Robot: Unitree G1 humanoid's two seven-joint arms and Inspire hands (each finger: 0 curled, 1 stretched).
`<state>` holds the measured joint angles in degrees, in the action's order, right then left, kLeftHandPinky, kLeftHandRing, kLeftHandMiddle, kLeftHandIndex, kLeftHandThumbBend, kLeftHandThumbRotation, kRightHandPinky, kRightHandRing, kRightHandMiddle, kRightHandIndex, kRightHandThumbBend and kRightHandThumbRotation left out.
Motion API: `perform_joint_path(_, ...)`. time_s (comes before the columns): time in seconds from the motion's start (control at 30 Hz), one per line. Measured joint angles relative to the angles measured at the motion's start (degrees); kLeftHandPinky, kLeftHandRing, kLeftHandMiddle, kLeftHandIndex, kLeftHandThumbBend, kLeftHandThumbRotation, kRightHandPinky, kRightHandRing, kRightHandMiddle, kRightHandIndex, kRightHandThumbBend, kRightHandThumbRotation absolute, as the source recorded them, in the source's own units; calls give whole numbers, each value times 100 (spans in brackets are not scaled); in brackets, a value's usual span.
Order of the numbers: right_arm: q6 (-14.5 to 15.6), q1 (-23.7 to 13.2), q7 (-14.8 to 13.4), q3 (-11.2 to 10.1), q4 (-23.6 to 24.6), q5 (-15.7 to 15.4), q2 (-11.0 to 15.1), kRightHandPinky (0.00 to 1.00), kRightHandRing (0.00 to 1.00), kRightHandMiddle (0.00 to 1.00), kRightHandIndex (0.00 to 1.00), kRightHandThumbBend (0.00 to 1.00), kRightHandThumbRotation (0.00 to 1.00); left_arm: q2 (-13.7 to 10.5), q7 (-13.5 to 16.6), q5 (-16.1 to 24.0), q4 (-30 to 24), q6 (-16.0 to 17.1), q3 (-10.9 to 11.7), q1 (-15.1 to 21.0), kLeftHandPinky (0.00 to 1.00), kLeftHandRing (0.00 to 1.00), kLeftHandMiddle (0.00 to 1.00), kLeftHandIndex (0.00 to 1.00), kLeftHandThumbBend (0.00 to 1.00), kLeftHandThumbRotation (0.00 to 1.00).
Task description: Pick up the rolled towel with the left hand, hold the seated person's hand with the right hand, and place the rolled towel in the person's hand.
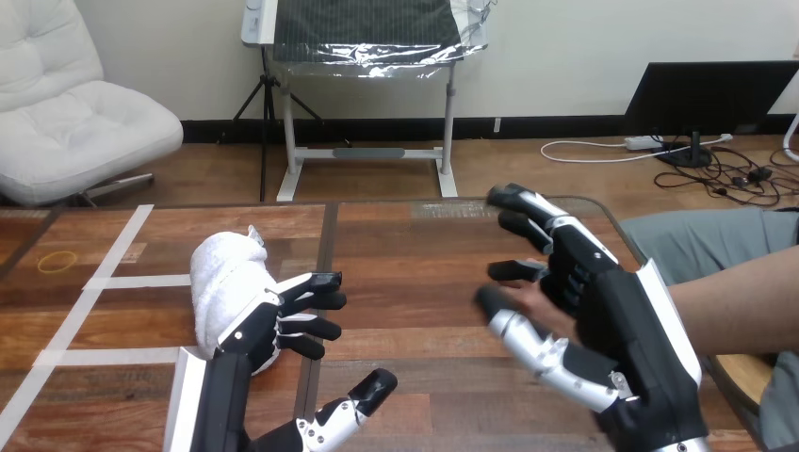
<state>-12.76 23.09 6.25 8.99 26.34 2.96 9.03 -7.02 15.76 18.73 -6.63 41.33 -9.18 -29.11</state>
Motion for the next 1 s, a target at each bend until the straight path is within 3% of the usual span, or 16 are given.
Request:
perform_joint_path(0.17, 314, 16, 106, 31, 0, 778, -180, 83, 94, 96, 94, 16, 72, -2, -47, -70, 9, 0, 3, -7, 50, 59, 68, 70, 72, 29)
perform_joint_path(0.27, 520, 16, 161, 30, 4, 1257, -279, 84, 94, 97, 94, 17, 81, 0, -87, -135, 20, 13, 3, -4, 50, 59, 68, 70, 72, 28)
perform_joint_path(0.4, 765, 16, 154, 14, 21, 1680, -410, 85, 94, 97, 94, 17, 85, 1, -133, -219, 38, 64, 6, -1, 50, 58, 68, 70, 72, 28)
perform_joint_path(0.7, 1122, 13, 128, 7, 116, 2081, -417, 82, 95, 98, 96, 18, 88, 1, -190, -270, 43, 158, 19, 3, 50, 58, 68, 70, 71, 27)
perform_joint_path(1.0, 1202, 11, 124, -8, 233, 2176, -417, 77, 94, 98, 96, 17, 87, 2, -288, -364, 42, 159, 14, 3, 50, 58, 67, 69, 72, 27)
